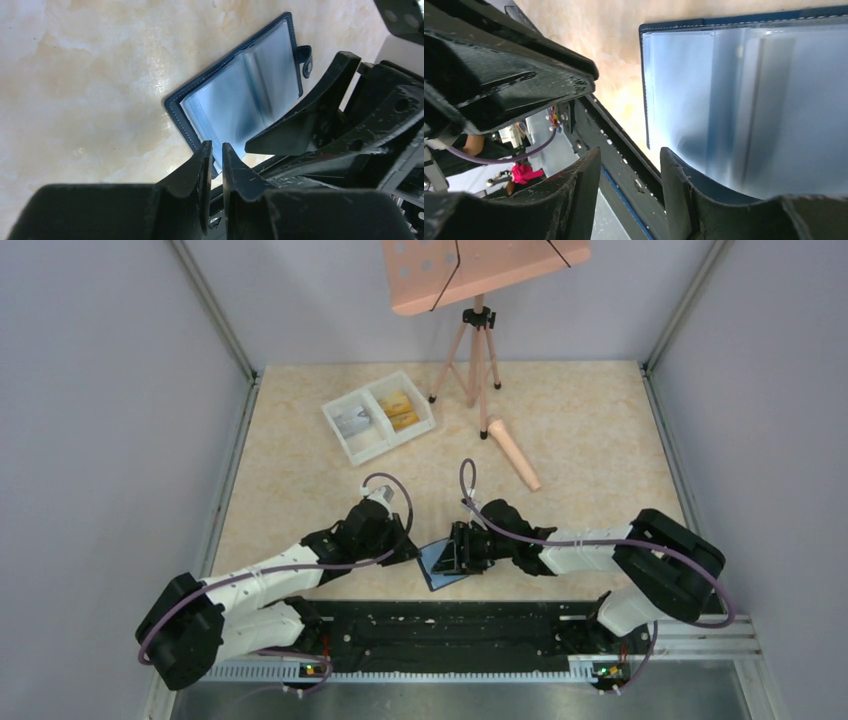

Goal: Take the credit cards out of the card holder
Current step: Remove the credit card from the card holder.

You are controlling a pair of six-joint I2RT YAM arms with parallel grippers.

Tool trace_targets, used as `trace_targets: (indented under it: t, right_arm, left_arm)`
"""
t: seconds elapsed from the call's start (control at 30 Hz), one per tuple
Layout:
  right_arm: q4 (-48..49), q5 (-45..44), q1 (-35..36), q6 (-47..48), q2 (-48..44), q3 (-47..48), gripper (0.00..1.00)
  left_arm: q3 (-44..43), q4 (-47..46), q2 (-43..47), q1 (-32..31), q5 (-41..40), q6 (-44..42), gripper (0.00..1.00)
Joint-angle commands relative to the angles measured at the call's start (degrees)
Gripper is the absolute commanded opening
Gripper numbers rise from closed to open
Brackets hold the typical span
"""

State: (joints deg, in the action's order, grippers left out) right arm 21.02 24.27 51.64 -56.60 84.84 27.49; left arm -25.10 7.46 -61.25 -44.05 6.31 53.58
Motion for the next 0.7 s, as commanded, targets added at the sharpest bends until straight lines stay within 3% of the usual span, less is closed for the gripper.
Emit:
trace_targets:
  t: [0.0,0.37,0.67]
  right_arm:
    - [0.43,-2.53,0.82,1.67,-0.45,1.71,0.47]
    - [-18.06,-13.30,-0.61,11.38,-11.39,5.47,0.53]
    - [-24.86,-16.50,-5.97,14.56,-17.03,2.80,0.55]
  left_arm:
    - [-2.64,-2.82,-0.11,-0.33,0.28,-1.21,0.18]
    - [-0.89,-13.58,-9.60,-0.93,7.36,-1.20,0.17]
    - [-0.30,-12.00,-13.81,-1.34,5.55,-2.21,0.16]
